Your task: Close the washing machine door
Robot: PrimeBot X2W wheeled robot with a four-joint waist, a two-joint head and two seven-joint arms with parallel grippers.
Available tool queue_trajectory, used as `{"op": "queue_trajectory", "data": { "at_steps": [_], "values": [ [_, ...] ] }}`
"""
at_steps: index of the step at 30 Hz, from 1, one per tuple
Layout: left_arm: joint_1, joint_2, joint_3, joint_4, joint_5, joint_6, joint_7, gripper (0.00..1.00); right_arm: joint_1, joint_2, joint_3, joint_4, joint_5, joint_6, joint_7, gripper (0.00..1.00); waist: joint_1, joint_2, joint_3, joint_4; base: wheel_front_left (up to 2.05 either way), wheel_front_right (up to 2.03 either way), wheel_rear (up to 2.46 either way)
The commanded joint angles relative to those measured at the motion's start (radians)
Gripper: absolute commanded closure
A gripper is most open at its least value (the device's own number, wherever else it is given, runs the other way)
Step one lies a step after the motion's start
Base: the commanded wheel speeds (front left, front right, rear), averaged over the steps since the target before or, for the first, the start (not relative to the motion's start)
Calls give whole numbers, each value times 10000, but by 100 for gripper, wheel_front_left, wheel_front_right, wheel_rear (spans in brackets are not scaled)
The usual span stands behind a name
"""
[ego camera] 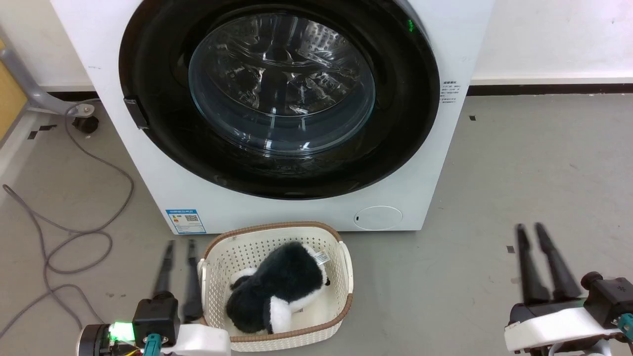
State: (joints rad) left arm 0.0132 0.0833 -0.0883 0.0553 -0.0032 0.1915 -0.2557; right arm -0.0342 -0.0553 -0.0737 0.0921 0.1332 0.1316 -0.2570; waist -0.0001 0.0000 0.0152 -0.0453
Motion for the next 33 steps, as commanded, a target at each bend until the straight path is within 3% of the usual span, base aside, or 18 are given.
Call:
{"op": "queue_trajectory", "data": {
  "at_steps": [1,33],
  "values": [
    [0,-3,0,-1,0,-4,6,100,1,0,-2,-2,-3,0,6,100,1,0,-1,1,0,0,0],
    [-34,-86,223,-141,8,-491,653,100,87,13,183,-235,-340,-2,657,100,1,0,-39,116,0,0,0]
  ]
}}
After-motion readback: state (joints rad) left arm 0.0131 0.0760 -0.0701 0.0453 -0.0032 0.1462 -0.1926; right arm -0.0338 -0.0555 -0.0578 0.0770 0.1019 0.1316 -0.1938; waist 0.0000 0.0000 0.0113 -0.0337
